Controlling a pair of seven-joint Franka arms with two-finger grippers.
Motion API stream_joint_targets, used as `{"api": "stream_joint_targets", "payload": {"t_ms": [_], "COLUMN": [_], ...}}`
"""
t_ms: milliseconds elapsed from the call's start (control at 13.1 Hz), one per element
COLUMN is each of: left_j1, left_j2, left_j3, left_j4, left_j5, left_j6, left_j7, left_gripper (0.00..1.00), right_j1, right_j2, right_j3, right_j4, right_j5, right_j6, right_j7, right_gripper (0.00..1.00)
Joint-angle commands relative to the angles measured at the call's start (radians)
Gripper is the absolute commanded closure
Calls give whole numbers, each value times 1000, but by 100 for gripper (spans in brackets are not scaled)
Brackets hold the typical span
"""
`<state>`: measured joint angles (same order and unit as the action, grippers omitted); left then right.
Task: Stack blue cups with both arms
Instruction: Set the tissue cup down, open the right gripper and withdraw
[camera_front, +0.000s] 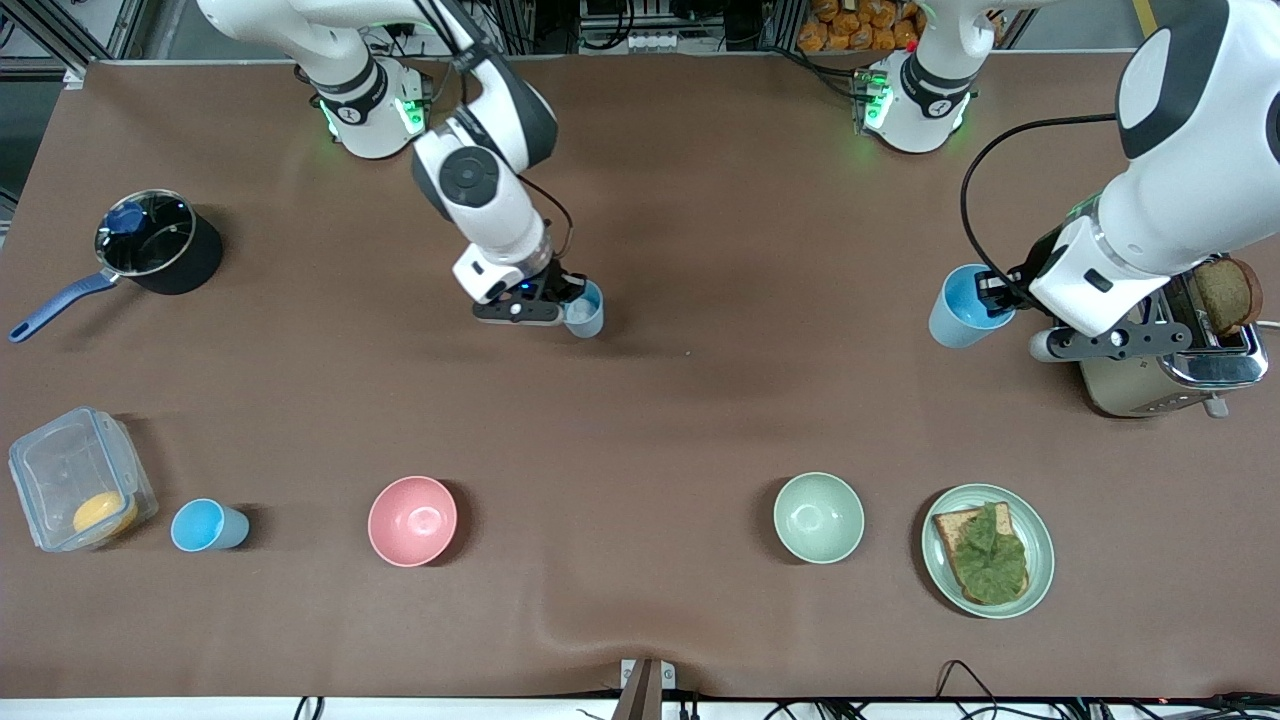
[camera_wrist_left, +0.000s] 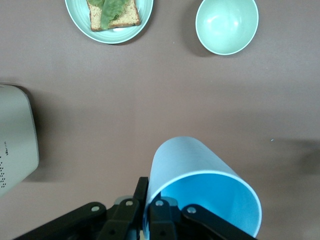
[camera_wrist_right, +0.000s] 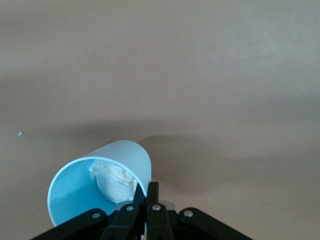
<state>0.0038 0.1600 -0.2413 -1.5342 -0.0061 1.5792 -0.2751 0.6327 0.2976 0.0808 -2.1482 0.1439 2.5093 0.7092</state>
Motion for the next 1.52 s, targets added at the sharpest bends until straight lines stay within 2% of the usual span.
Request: {"api": "stream_joint_targets", "payload": {"t_ms": [0, 229, 305, 381, 610, 762, 914, 1143, 1219, 1371, 1448], "left_j1": [5, 5, 5, 5, 5, 4, 4, 5, 2, -8, -10], "left_j2": [-2, -2, -2, -3, -3, -3, -2, -2, -2, -2, -2], "left_j3": [-3, -4, -4, -3, -4, -4, -4, -4, -6, -9, -10], "left_j4": [8, 8, 8, 8, 8, 8, 8, 8, 8, 8, 8], "left_j5": [5, 5, 5, 5, 5, 5, 3, 1, 0, 0, -2], "left_j6": [-18, -18, -16, -18, -18, -18, -16, -18, -16, -16, -16], "left_j7": [7, 7, 7, 7, 7, 7, 7, 7, -7, -15, -15], "left_gripper": [100, 100, 100, 100, 100, 100, 100, 100, 100, 100, 100], "right_j1": [22, 22, 22, 18, 5, -14, -36, -37, -60, -161, -216], "right_j2": [23, 37, 40, 41, 23, 15, 12, 11, -10, -66, -80], "right_j3": [-18, -18, -18, -18, -22, -27, -27, -27, -29, -27, -27], "right_j4": [1, -1, 1, 1, 25, 123, 197, 197, 198, 221, 250], "right_j5": [11, 11, 11, 11, 11, 11, 11, 11, 11, 10, 8], "right_j6": [17, 23, 23, 22, -18, -204, -309, -314, -340, -429, -490], "right_j7": [27, 33, 44, 47, 44, 52, 56, 55, 32, -48, -118], "right_gripper": [100, 100, 97, 77, 29, 15, 14, 14, 13, 0, 0]}}
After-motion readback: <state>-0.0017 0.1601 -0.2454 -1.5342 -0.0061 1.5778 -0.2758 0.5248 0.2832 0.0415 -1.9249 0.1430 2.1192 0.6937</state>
